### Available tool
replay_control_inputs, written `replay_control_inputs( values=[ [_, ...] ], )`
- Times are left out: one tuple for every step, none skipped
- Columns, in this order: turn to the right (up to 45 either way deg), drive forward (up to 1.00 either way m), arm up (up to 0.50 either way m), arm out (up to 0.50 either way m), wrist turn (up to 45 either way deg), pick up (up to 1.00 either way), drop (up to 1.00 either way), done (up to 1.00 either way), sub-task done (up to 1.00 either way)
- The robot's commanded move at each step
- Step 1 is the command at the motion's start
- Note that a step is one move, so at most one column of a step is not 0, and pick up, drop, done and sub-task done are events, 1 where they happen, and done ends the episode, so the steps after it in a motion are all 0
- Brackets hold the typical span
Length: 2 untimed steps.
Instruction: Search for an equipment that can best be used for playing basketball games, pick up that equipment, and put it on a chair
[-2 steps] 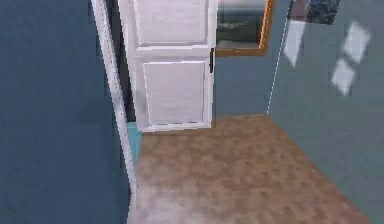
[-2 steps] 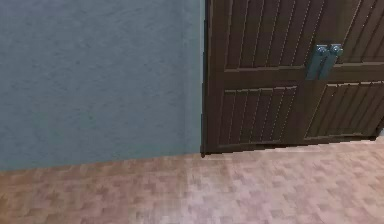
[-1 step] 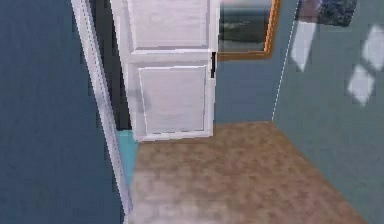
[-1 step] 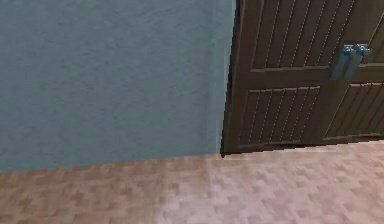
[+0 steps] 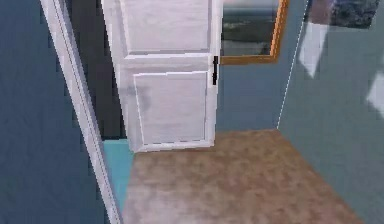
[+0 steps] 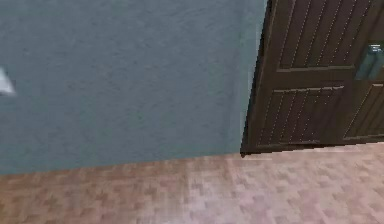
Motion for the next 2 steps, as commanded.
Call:
replay_control_inputs(
  values=[
    [27.0, 0.0, 0.0, 0.0, 0.0, 0.0, 0.0, 0.0, 0.0],
    [0.0, 0.2, 0.0, 0.0, 0.0, 0.0, 0.0, 0.0, 0.0]
  ],
)
